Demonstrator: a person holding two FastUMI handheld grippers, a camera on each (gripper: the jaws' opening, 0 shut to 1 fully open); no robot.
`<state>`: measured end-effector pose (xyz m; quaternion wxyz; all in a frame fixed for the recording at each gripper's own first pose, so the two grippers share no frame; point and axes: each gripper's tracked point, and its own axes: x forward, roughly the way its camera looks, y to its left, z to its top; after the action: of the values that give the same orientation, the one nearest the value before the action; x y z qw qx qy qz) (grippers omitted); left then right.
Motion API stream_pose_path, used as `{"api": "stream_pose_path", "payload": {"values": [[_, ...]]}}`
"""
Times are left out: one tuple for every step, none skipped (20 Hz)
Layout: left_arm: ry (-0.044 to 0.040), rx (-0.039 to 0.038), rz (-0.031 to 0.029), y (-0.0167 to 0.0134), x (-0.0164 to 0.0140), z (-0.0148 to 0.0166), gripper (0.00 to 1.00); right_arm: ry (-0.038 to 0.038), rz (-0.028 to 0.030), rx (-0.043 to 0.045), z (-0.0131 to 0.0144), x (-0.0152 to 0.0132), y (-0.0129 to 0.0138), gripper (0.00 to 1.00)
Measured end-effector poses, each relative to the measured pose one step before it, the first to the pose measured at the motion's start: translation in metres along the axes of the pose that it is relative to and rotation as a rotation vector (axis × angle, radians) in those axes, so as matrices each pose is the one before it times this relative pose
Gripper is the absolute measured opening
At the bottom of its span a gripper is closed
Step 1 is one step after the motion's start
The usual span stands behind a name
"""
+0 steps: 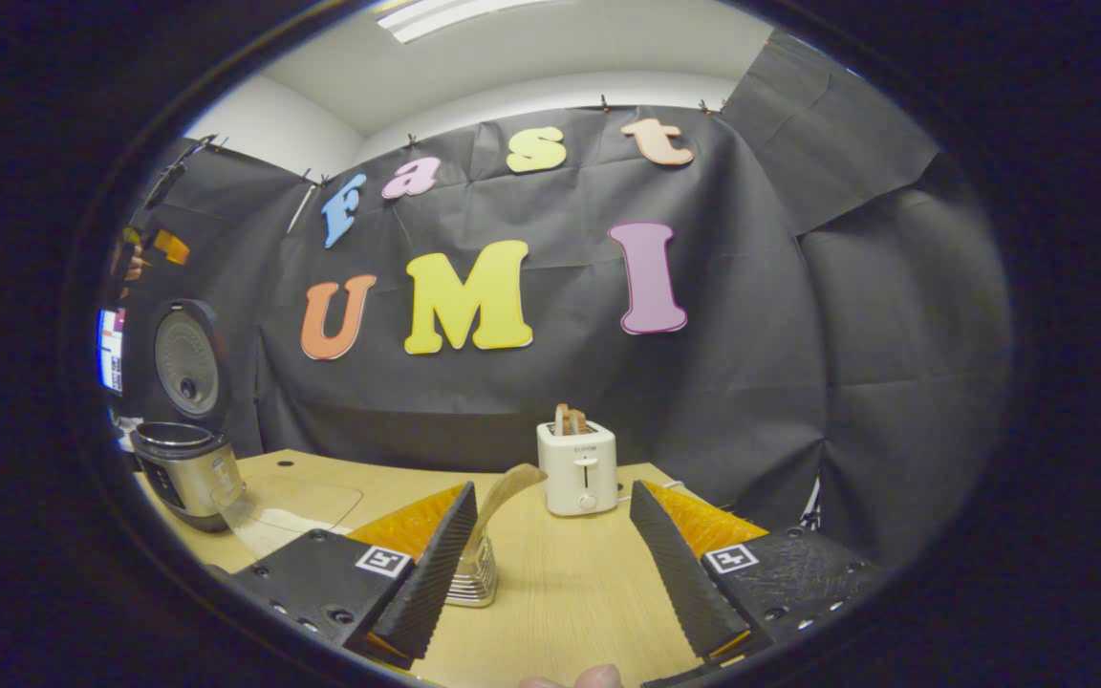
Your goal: Close the left gripper, press the button to open the rice cooker; take a wooden spoon from the chopstick holder with the right hand, scoop a spoonful of rice and pour it into the rice cooker, then put the wooden spoon back into the chopstick holder.
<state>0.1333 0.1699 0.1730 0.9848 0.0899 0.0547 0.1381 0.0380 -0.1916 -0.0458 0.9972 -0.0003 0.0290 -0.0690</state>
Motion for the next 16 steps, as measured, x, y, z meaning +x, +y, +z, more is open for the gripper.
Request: {"api": "stream_pose_path", "payload": {"values": [[0.02028, -0.01237, 0.00167, 0.00175, 0.01007, 0.00439, 0.99, -0.00306, 0.00604, 0.00109, -0.00021, -0.00257, 0.00029, 0.95], [0.01894, -0.01774, -0.00567, 0.00125, 0.01026, 0.00418, 0.99, -0.00804, -0.00207, -0.00716, 0.00108, -0.0025, -0.00011, 0.95], [0.02355, -0.02197, -0.00074, 0.0026, 0.00917, 0.00205, 0.99, -0.00636, 0.00051, -0.00597, 0.00056, -0.00147, -0.00038, 0.91], [0.02976, -0.02083, -0.00905, 0.0028, 0.00928, -0.00036, 0.99, -0.00697, 0.00337, -0.00607, 0.00107, -0.00246, 0.00205, 0.91], [0.02706, -0.01691, -0.00585, 0.00309, 0.00936, -0.00109, 0.99, -0.00355, 0.00562, -0.00013, -0.00045, -0.00294, 0.00168, 0.91], [0.02781, -0.01145, -0.00715, 0.00259, 0.00824, -0.00192, 1.0, 0.00012, 0.00019, 0.00345, -0.00043, -0.0012, 0.00005, 0.96], [0.03176, -0.01531, -0.00054, 0.00422, 0.00855, -0.00436, 0.95, 0.00106, -0.0013, 0.01078, -0.00059, -0.00113, -0.00144, 0.95], [0.03533, -0.02029, -0.00284, 0.00271, 0.00879, -0.00552, 0.98, 0.00398, -0.00386, 0.0073, -0.00164, 0.00015, -0.00108, 0.95], [0.04283, -0.02286, -0.01061, -0.00015, 0.00783, -0.00711, 0.99, 0.00495, -0.00675, -0.00054, -0.00282, 0.00065, -0.00128, 0.95], [0.04726, -0.0196, -0.01174, -0.00115, 0.00929, -0.00718, 0.98, 0.00541, -0.00727, -0.00592, -0.00267, 0.00004, -0.00157, 0.95], [0.04101, -0.00948, -0.00671, -0.00068, 0.00693, -0.00639, 0.99, 0.00139, -0.00538, -0.00417, -0.00246, -0.00082, -0.00133, 0.95], [0.03993, 0.00067, 0.00705, 0.00291, 0.00657, -0.00741, 0.98, 0.00131, -0.00172, 0.00385, -0.00047, -0.00229, 0.00036, 0.96], [0.03201, 0.00148, 0.0099, 0.00149, 0.00627, -0.00641, 0.98, -0.00169, -0.00035, 0.0063, -0.00142, -0.00181, 0.00141, 0.95], [0.02245, 0.00212, 0.01099, 0.00109, 0.00547, -0.00275, 0.98, -0.00208, -0.00277, 0.00338, -0.00016, -0.00197, -0.00061, 1.0], [-0.0077, 0.00797, 0.0188, 0.00282, 0.00333, 0.00245, 0.98, -0.00206, -0.00466, -0.00057, -0.00195, -0.00061, -0.0014, 0.95], [0.00505, -0.00184, 0.00716, -0.00082, 0.00294, -0.00046, 0.98, 0.00007, -0.00302, -0.00364, -0.00088, -0.00077, -0.00124, 0.95]]}}
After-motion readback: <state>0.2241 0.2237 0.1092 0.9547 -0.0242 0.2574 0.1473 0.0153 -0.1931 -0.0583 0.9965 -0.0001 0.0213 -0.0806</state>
